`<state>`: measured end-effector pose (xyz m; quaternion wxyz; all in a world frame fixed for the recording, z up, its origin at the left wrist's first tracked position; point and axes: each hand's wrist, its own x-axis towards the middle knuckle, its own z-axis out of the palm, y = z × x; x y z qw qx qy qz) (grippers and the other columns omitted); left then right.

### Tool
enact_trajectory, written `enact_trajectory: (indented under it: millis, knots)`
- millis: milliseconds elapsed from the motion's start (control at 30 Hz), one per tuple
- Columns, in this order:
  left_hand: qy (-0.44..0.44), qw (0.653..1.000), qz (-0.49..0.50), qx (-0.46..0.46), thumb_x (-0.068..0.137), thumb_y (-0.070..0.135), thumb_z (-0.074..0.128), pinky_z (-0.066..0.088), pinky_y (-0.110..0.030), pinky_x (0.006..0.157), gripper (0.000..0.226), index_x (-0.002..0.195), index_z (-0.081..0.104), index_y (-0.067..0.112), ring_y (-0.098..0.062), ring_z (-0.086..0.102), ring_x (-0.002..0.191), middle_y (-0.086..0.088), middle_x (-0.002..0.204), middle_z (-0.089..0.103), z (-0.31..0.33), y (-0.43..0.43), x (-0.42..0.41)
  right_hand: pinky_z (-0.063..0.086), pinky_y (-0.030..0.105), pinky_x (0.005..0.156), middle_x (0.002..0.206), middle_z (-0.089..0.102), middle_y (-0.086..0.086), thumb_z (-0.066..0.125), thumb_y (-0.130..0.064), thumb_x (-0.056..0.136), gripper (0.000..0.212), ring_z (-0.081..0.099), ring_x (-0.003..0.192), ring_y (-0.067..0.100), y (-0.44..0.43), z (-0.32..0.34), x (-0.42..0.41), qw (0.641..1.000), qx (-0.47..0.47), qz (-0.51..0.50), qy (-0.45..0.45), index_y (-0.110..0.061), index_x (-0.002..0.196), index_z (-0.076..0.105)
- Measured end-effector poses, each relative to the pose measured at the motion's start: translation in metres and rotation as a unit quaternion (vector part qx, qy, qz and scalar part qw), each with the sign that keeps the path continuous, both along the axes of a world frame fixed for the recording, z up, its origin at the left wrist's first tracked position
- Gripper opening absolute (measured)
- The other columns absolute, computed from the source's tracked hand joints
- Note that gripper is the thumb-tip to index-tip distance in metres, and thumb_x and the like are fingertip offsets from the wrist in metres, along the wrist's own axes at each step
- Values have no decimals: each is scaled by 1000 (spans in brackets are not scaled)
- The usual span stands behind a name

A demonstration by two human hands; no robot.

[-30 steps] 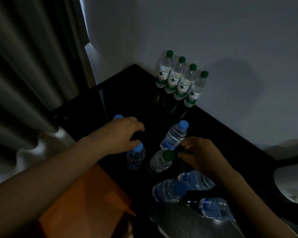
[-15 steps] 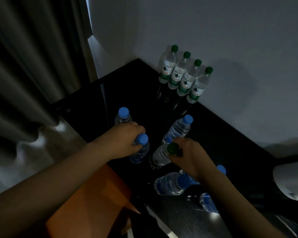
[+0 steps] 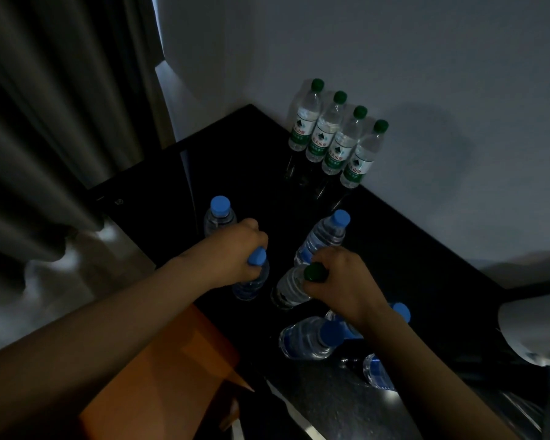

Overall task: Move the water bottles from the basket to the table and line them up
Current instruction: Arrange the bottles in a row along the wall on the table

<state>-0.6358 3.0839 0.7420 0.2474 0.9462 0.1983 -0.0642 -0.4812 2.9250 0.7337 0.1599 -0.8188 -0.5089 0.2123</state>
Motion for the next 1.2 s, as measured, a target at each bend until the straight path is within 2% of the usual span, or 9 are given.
enact_trajectory:
  millis: [133, 267, 400, 600, 800, 933, 1033, 1100, 1200]
  knots:
    - [-2, 1000, -9, -1, 82, 24, 65, 48, -35, 87, 24, 104, 60, 15, -16, 54, 94, -2, 107, 49, 6, 4, 3, 42, 22, 52, 77, 58, 4, 71, -19, 73, 14, 52, 62, 12, -6, 9, 9, 998, 12, -41, 39, -13, 77, 58]
    - [-28, 1000, 2, -13, 79, 24, 67, 47, -32, 85, 24, 101, 62, 15, -14, 54, 91, -1, 105, 49, 20, 12, 10, 47, 23, 54, 75, 61, 6, 74, -17, 73, 16, 60, 64, 19, -13, 24, 22, 998, 33, -45, 40, -9, 77, 61]
    - [-50, 999, 6, -17, 75, 23, 72, 49, -34, 81, 27, 99, 65, 14, -14, 54, 86, -2, 100, 51, 38, 23, 23, 51, 21, 54, 76, 64, 2, 77, -15, 70, 17, 62, 63, 10, -17, 36, 33, 991, 42, -124, 41, -11, 80, 64]
    - [-66, 998, 12, 8, 72, 23, 74, 51, -39, 83, 30, 99, 65, 15, -16, 55, 88, -3, 99, 52, 56, 40, 53, 58, 36, 59, 75, 64, 1, 78, -13, 71, 15, 64, 66, 13, -22, 55, 64, 975, 37, -217, 33, -14, 79, 64]
    - [-71, 997, -3, 35, 71, 24, 74, 51, -40, 83, 30, 98, 66, 14, -16, 56, 88, -4, 99, 53, 70, 52, 93, 56, 27, 57, 76, 66, -1, 79, -16, 70, 17, 63, 66, 8, -20, 58, 101, 970, 47, -236, 20, -19, 77, 65]
    - [-82, 996, -5, 42, 70, 25, 75, 51, -36, 81, 32, 100, 66, 15, -16, 55, 88, -2, 99, 52, 75, 60, 120, 59, 35, 64, 75, 65, -1, 78, -14, 71, 16, 62, 65, 7, -18, 58, 127, 970, 57, -237, 6, -15, 81, 67]
    - [-94, 995, -12, 41, 70, 25, 74, 49, -32, 77, 30, 98, 66, 16, -15, 54, 85, 0, 93, 50, 75, 65, 141, 59, 37, 65, 75, 63, -1, 76, -11, 72, 15, 61, 65, 7, -14, 56, 148, 969, 62, -237, 4, -17, 80, 65]
    - [-100, 994, -16, 43, 68, 25, 74, 46, -28, 74, 29, 95, 66, 18, -12, 52, 82, 3, 91, 48, 73, 68, 157, 59, 37, 68, 79, 62, -1, 75, -10, 74, 16, 60, 68, 8, -10, 55, 164, 969, 59, -238, 13, -19, 81, 63]
    - [-106, 993, -23, 47, 66, 28, 74, 42, -24, 70, 27, 90, 66, 21, -8, 50, 77, 6, 88, 47, 70, 72, 182, 58, 40, 74, 90, 65, 6, 75, -11, 74, 19, 63, 78, 18, -2, 53, 192, 975, 59, -216, 5, -9, 91, 68]
